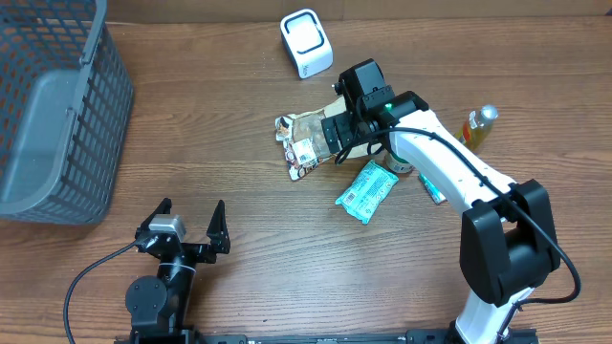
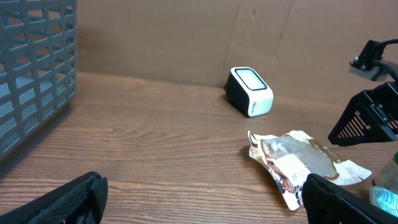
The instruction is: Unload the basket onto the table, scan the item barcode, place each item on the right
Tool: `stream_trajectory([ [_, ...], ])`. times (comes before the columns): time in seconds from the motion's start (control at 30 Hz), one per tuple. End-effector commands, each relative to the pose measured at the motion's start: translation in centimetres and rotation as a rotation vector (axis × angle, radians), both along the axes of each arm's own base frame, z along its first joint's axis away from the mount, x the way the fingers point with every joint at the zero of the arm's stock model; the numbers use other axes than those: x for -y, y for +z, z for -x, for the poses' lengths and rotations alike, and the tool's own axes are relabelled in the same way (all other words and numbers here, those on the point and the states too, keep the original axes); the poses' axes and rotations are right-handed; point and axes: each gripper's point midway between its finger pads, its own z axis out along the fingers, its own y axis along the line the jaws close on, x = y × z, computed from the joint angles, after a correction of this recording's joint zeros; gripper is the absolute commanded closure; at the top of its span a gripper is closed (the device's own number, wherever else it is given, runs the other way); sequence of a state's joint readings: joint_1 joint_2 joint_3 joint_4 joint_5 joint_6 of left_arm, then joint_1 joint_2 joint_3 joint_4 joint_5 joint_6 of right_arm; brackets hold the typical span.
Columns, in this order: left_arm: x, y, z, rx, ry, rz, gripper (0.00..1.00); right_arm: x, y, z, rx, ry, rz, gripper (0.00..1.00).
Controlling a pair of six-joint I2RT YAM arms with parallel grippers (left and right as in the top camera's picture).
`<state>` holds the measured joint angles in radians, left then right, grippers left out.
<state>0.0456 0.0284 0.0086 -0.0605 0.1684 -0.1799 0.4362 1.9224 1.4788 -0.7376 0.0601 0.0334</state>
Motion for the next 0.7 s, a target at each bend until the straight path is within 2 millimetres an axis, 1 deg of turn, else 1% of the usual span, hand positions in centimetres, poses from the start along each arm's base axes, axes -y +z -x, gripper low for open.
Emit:
stream_trajectory([
  [0.0,0.27,0.0,0.06,0.007,-0.014,-0.019,0.01,0.41,0.06,-0.19,0.006,-0.014,0.004,0.0],
  [0.67,0.27,0.01,0.06,0.008,-0.014,-0.019,0.01,0.39,-0.23,-0.25,0.002,-0.014,0.006,0.0],
])
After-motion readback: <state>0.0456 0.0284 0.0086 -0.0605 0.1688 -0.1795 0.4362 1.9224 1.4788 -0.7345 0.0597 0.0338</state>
